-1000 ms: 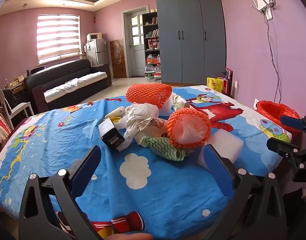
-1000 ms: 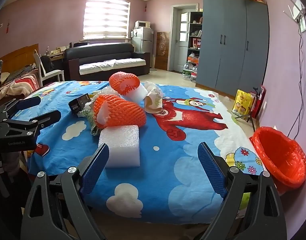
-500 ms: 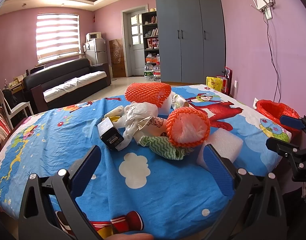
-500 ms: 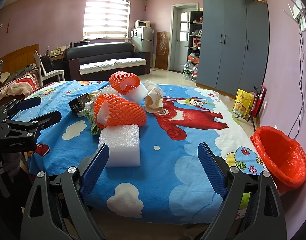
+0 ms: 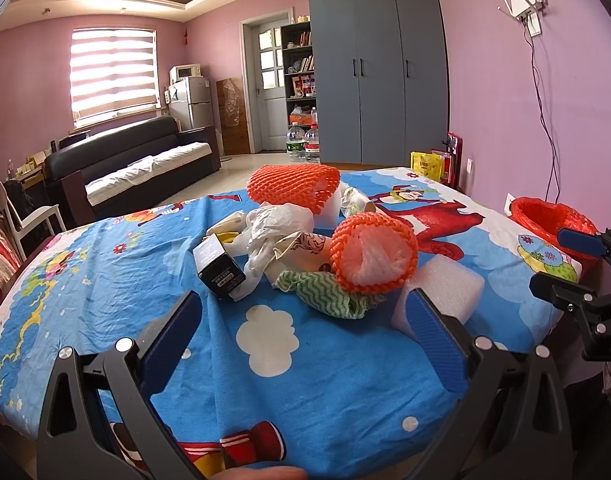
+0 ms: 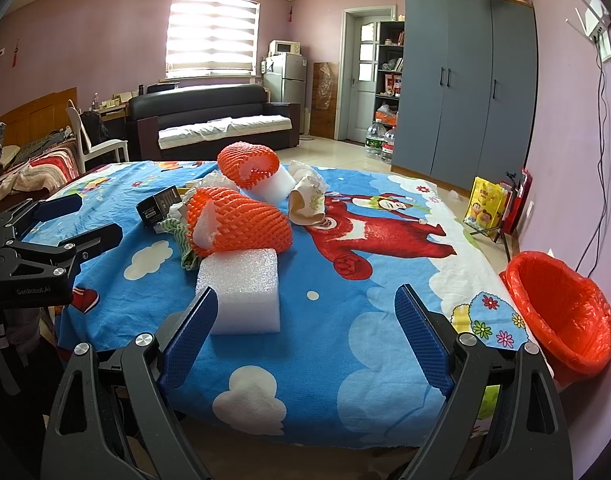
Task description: Collect trash
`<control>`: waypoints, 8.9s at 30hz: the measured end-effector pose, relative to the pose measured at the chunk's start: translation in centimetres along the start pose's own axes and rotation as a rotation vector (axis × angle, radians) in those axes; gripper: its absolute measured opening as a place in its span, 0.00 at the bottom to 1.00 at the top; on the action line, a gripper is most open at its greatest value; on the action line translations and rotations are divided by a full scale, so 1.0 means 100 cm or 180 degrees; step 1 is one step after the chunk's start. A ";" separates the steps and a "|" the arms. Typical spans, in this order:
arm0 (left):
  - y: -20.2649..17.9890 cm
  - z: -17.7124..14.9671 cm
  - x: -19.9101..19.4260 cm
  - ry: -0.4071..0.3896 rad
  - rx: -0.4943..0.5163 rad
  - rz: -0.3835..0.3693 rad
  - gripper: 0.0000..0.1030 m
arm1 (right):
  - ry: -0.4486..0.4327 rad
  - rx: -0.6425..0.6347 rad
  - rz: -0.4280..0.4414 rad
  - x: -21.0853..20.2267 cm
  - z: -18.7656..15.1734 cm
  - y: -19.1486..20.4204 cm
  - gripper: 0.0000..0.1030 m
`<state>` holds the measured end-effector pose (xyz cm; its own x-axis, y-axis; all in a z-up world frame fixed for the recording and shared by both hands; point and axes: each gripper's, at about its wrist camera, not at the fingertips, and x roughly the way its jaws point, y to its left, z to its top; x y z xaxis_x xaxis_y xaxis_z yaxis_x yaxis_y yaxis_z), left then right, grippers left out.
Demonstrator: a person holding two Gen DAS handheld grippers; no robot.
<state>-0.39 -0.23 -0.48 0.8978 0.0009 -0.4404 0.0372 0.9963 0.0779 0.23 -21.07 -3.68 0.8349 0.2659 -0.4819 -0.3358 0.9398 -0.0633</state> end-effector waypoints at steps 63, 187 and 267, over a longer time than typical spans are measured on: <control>0.038 0.007 0.006 0.0123 -0.0141 0.0277 0.96 | 0.0215 -0.0025 0.0213 0.044 0.007 0.029 0.82; -0.360 0.104 0.221 0.0489 0.0381 -0.2482 0.74 | -0.0176 0.1478 -0.1722 -0.024 -0.044 -0.331 0.79; 0.099 0.059 0.142 0.0391 -0.0181 -0.0001 0.41 | 0.0379 -0.0269 0.0378 0.116 0.055 0.048 0.14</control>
<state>15.32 9.14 -0.67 0.8371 0.0076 -0.5470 0.0094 0.9996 0.0284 10.71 -12.31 -4.72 0.7314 0.3419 -0.5901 -0.4686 0.8806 -0.0706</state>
